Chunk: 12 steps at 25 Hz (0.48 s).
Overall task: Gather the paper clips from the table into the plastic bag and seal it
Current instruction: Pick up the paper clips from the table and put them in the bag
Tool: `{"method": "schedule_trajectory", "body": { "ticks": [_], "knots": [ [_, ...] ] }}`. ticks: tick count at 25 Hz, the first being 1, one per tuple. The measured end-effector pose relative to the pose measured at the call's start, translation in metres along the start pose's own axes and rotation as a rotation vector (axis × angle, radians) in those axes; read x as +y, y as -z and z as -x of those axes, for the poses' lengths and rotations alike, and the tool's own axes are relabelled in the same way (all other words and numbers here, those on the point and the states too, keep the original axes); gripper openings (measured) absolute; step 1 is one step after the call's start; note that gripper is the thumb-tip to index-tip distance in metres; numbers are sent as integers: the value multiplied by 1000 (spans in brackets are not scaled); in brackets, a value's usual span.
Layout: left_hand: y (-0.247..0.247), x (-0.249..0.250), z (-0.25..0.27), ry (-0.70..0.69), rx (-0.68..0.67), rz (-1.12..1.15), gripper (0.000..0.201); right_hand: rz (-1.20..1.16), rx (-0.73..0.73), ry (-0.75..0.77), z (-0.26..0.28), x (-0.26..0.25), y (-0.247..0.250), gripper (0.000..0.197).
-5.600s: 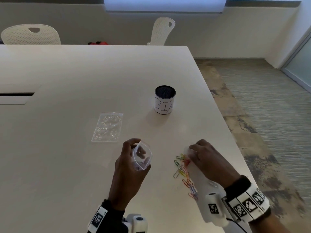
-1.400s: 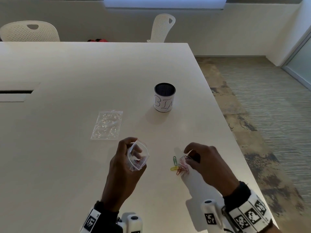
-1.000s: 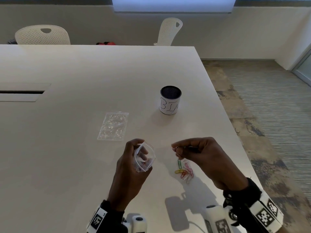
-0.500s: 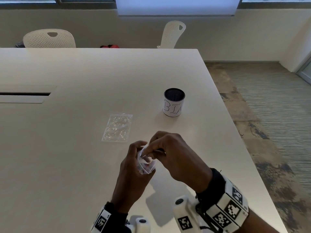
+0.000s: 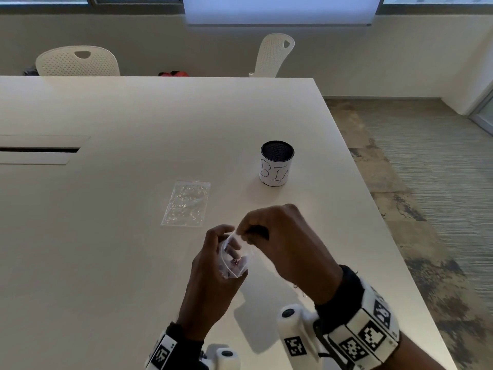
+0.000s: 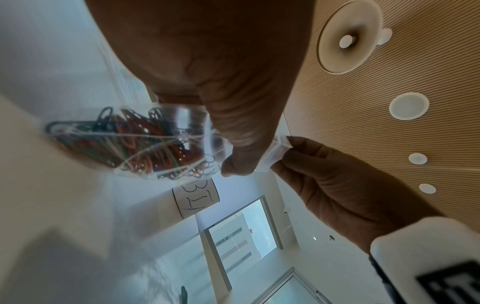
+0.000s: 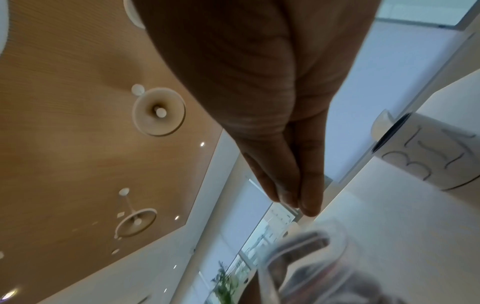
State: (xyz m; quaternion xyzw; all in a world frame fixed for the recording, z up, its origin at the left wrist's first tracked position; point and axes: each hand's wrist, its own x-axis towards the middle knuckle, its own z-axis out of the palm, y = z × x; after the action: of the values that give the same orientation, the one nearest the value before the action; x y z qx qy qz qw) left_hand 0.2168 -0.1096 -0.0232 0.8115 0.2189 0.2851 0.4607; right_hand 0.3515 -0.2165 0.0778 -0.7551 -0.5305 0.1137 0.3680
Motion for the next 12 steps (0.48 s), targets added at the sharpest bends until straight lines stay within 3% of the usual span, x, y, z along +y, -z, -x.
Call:
{"method": "schedule_trajectory", "body": {
  "ticks": [3,5,9,12],
  "knots": [
    [0,0,0,-7,5,32,59,3,66,-106,10,26,17,8],
    [-1,-2,1,3,5,44,61,78,4,-225,22,52,27,11],
    [-1,-5,0,5,-5,64,64,401,-353,-400,52,85,28,72],
    [-2,-5,0,-3,-1,61,64,444,-457,-352,68,88,14,87]
  ]
}}
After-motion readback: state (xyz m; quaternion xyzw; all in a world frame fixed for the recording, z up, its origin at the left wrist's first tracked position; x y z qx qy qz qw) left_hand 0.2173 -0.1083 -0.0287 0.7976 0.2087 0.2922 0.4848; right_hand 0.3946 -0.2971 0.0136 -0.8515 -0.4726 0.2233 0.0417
